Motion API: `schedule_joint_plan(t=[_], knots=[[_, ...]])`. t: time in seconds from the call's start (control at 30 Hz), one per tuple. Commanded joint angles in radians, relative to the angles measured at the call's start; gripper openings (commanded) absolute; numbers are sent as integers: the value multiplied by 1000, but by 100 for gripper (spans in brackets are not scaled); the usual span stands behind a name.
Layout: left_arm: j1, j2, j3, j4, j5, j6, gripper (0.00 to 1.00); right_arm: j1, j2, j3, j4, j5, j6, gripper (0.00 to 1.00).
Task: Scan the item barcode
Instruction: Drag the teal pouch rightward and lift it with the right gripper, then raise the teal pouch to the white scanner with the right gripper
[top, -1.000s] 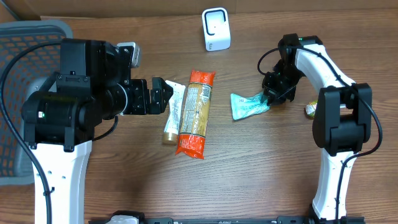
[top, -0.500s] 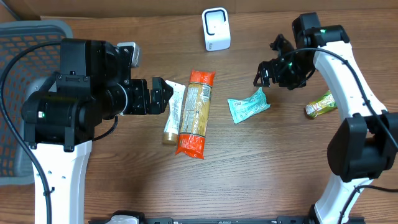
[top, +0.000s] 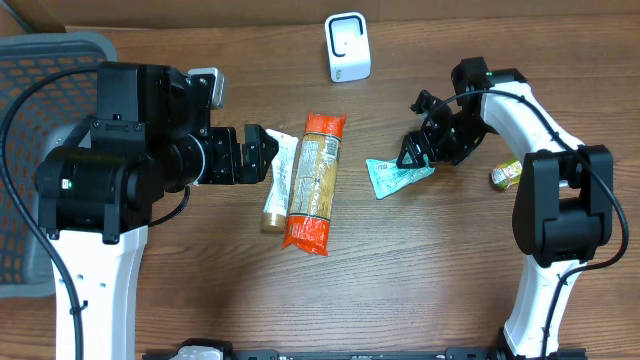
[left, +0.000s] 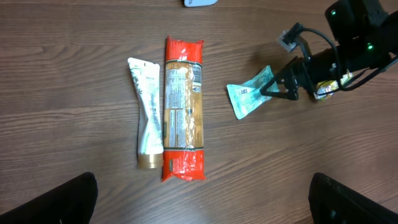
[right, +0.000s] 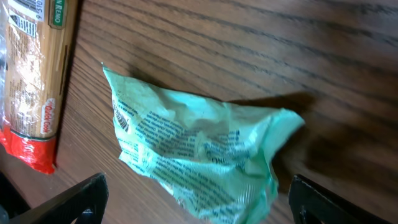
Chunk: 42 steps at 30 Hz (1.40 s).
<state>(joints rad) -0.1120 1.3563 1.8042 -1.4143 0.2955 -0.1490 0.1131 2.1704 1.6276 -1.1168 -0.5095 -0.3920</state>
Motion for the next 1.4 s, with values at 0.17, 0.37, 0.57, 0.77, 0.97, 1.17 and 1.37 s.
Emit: schedule_joint_plan(t=[0.17, 0.37, 0.57, 0.77, 0.97, 1.17, 1.37], knots=[[-8, 3, 3, 0, 8, 22, 99, 3, 2, -121, 102, -96, -63, 84], [-8, 3, 3, 0, 8, 22, 100, 3, 2, -214, 200, -100, -15, 45], [-8, 3, 3, 0, 8, 22, 100, 3, 2, -219, 194, -197, 3, 5], [-8, 3, 3, 0, 8, 22, 100, 2, 1, -180, 98, -385, 3, 4], [-8, 3, 3, 0, 8, 22, 99, -21, -46, 2, -122, -505, -9, 4], [-8, 3, 3, 0, 8, 22, 100, -69, -205, 134, -189, -498, 50, 4], [-8, 3, 3, 0, 8, 22, 100, -131, -399, 142, -178, -422, 142, 4]])
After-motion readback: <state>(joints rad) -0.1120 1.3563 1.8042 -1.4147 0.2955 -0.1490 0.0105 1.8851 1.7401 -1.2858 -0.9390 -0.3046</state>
